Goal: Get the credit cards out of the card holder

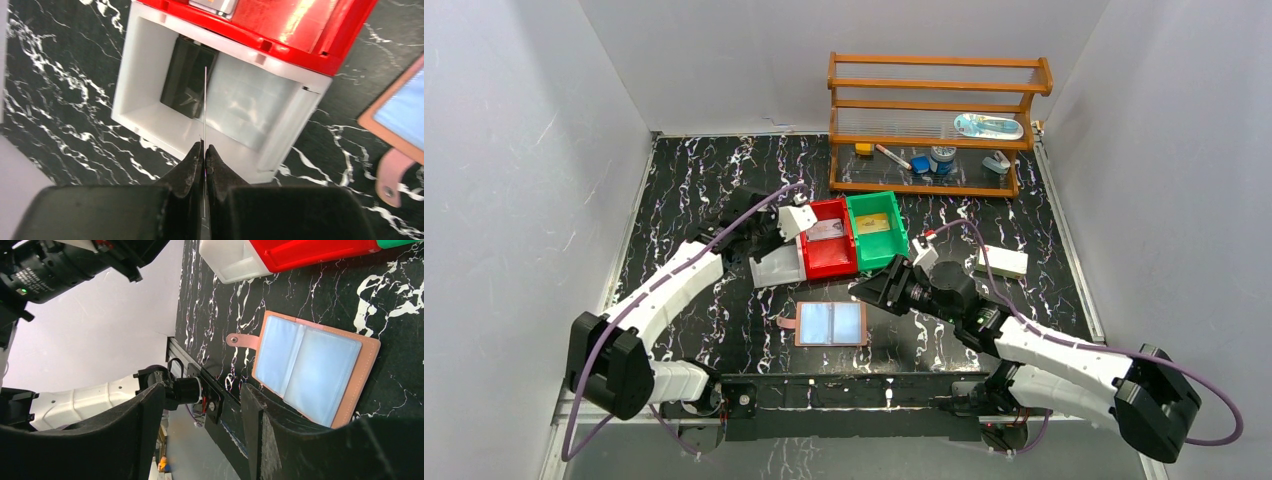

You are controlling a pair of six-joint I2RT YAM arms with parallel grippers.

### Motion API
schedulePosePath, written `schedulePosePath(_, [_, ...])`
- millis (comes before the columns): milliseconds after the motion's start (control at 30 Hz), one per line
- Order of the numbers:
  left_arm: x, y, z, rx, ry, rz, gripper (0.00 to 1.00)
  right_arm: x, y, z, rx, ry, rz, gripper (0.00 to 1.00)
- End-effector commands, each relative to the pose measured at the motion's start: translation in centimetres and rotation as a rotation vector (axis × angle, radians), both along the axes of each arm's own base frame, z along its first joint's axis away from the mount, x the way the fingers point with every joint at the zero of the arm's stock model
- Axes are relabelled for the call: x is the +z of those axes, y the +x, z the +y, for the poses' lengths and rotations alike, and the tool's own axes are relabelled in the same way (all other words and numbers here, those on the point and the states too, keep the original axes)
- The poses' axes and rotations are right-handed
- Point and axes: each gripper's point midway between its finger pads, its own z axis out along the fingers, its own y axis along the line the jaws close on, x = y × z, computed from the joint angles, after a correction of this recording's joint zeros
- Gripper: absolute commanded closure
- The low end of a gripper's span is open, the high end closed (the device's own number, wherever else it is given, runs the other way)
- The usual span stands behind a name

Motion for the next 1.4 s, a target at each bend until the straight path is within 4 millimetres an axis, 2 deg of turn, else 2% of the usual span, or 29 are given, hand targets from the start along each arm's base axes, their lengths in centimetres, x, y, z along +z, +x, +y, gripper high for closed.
schedulePosePath(0, [0.9, 2.7, 0.3, -0.062, 0.077, -0.133, 1.0, 1.3, 0.4, -0.7, -0.044, 0.026, -0.024, 0.34])
schedulePosePath(433, [-2.8, 6.3, 0.4, -0.039, 0.147, -0.191, 1.0, 1.2, 1.0, -2.5, -0.144, 0.027, -0.008, 0.3])
schedulePosePath(533, [-3.1, 7.5, 0.8, -0.01, 0.164, -0.244, 1.0, 1.2, 1.1, -2.9, -0.16, 0.022, -0.007, 0.3])
schedulePosePath(733, [-4.8, 8.6, 1.3, -0.026, 0.212, -0.308, 1.0, 1.1, 1.3, -3.4, -0.185, 0.015, -0.003, 0.3])
schedulePosePath(1100, [-8.1, 8.4, 0.8, -0.052, 0.168, -0.241, 1.0, 1.2, 1.6, -4.2, -0.231, 0.025, 0.01, 0.27])
schedulePosePath(1133, [-8.2, 8.4, 0.8, -0.053, 0.167, -0.236, 1.0, -0.4, 1.3, -4.6, -0.235, -0.001, 0.028, 0.27])
schedulePosePath(1200, [-8.2, 8.5, 0.7, -0.054, 0.163, -0.231, 1.0, -0.7, 1.3, -4.7, -0.239, -0.005, 0.033, 0.27])
schedulePosePath(1300, [-7.8, 8.6, 0.6, -0.055, 0.155, -0.228, 0.87, -0.9, 1.3, -5.0, -0.25, -0.005, 0.038, 0.26])
schedulePosePath(1367, [-7.6, 8.6, 0.6, -0.056, 0.142, -0.229, 0.83, -0.9, 1.3, -5.2, -0.259, -0.003, 0.041, 0.26])
